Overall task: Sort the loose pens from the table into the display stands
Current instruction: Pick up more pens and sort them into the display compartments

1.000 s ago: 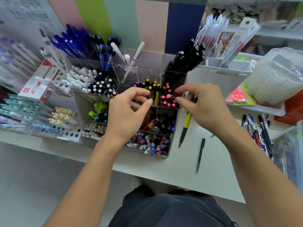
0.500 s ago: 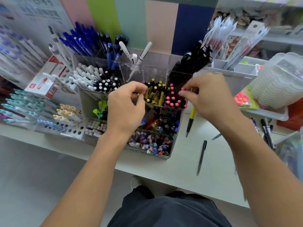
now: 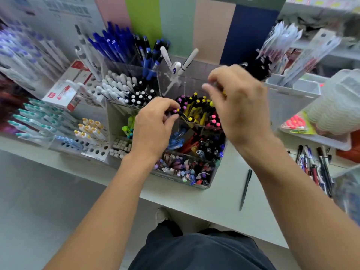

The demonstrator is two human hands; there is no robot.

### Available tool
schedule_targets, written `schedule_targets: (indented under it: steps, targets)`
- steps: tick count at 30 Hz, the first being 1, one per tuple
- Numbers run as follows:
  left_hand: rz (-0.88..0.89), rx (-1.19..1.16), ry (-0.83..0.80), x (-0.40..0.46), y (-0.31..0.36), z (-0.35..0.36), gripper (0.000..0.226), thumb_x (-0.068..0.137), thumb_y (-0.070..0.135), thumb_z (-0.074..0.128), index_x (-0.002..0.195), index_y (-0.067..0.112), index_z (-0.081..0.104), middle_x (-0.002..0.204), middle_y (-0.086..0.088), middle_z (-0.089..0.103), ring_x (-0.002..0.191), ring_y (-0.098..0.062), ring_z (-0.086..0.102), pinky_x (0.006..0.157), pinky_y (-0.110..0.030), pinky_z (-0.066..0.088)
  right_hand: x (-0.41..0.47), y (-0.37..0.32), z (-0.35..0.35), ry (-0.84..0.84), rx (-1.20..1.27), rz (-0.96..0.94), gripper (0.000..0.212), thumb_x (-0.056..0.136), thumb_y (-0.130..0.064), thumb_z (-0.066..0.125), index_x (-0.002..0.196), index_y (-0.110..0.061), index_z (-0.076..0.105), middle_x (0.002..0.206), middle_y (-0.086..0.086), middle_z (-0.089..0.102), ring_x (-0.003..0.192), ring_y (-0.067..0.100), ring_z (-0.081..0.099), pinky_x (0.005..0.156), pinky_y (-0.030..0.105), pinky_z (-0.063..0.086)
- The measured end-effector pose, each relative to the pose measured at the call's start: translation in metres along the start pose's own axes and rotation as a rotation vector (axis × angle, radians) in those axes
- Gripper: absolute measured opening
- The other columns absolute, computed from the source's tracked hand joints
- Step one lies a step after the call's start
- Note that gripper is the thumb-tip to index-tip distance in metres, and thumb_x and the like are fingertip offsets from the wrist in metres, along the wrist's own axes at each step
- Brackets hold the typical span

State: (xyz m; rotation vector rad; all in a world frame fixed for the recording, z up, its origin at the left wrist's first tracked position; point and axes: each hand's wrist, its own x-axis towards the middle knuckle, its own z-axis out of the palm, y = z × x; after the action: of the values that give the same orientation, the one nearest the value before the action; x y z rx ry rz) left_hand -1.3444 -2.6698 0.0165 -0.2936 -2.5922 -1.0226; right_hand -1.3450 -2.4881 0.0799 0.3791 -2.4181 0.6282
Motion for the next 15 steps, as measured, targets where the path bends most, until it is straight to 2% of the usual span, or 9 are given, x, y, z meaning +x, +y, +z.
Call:
schedule_targets:
  steps: [3, 6, 8, 10, 12, 15]
  targets:
    - [-0.017, -0.014, 0.005, 0.004, -0.005, -0.001, 0.022, 0.084, 0.013, 0.079, 0.105, 0.014, 0.071, 0.096, 0.011, 0.058, 0.065, -0.003, 0.053, 0.071, -0.024, 0.050, 0.001, 0.005, 0.013, -0.300, -0.006, 0.043, 0.015, 0.095, -0.022, 0.068, 0.100, -0.009, 0.063, 0.092, 0.007, 0.064, 0.084, 0.026, 0.058, 0.074, 0.041, 0.048]
    - [0.002, -0.023, -0.011, 0.006, -0.004, 0.001, 0.023, 0.083, 0.018, 0.081, 0.102, 0.016, 0.069, 0.094, 0.011, 0.057, 0.063, -0.002, 0.051, 0.067, -0.028, 0.050, 0.005, 0.003, 0.012, -0.632, 0.024, 0.110, 0.023, 0.102, -0.021, 0.054, 0.123, -0.013, 0.058, 0.110, 0.007, 0.062, 0.100, 0.026, 0.056, 0.087, 0.040, 0.046]
    - [0.006, -0.034, -0.011, 0.006, -0.004, 0.002, 0.023, 0.081, 0.018, 0.083, 0.097, 0.017, 0.067, 0.093, 0.010, 0.056, 0.063, -0.004, 0.050, 0.066, -0.030, 0.050, 0.006, 0.003, 0.004, -0.649, 0.034, 0.148, 0.027, 0.102, -0.013, 0.050, 0.127, -0.015, 0.058, 0.114, 0.006, 0.064, 0.104, 0.026, 0.057, 0.090, 0.040, 0.048]
    - [0.005, -0.055, 0.000, 0.006, -0.005, 0.002, 0.026, 0.078, 0.019, 0.086, 0.091, 0.016, 0.064, 0.094, 0.006, 0.057, 0.061, -0.008, 0.050, 0.064, -0.026, 0.048, 0.007, 0.005, -0.006, -0.544, -0.034, 0.144, 0.022, 0.098, -0.010, 0.058, 0.118, -0.014, 0.066, 0.110, 0.006, 0.068, 0.102, 0.026, 0.060, 0.090, 0.041, 0.050]
    - [0.011, -0.073, 0.011, 0.003, -0.004, 0.005, 0.025, 0.077, 0.024, 0.087, 0.085, 0.015, 0.065, 0.089, 0.005, 0.059, 0.060, -0.006, 0.049, 0.062, -0.025, 0.048, 0.007, 0.006, -0.010, -0.506, -0.140, 0.141, 0.016, 0.094, -0.016, 0.067, 0.109, -0.012, 0.069, 0.104, 0.008, 0.069, 0.099, 0.030, 0.060, 0.085, 0.042, 0.051]
    - [0.014, -0.058, 0.026, -0.001, -0.002, 0.011, 0.015, 0.080, 0.026, 0.085, 0.082, 0.014, 0.075, 0.083, 0.005, 0.066, 0.062, -0.006, 0.054, 0.063, -0.034, 0.053, 0.007, 0.003, -0.004, -0.607, -0.302, 0.142, 0.027, 0.095, -0.033, 0.068, 0.109, -0.010, 0.065, 0.103, 0.011, 0.068, 0.101, 0.034, 0.057, 0.077, 0.040, 0.049]
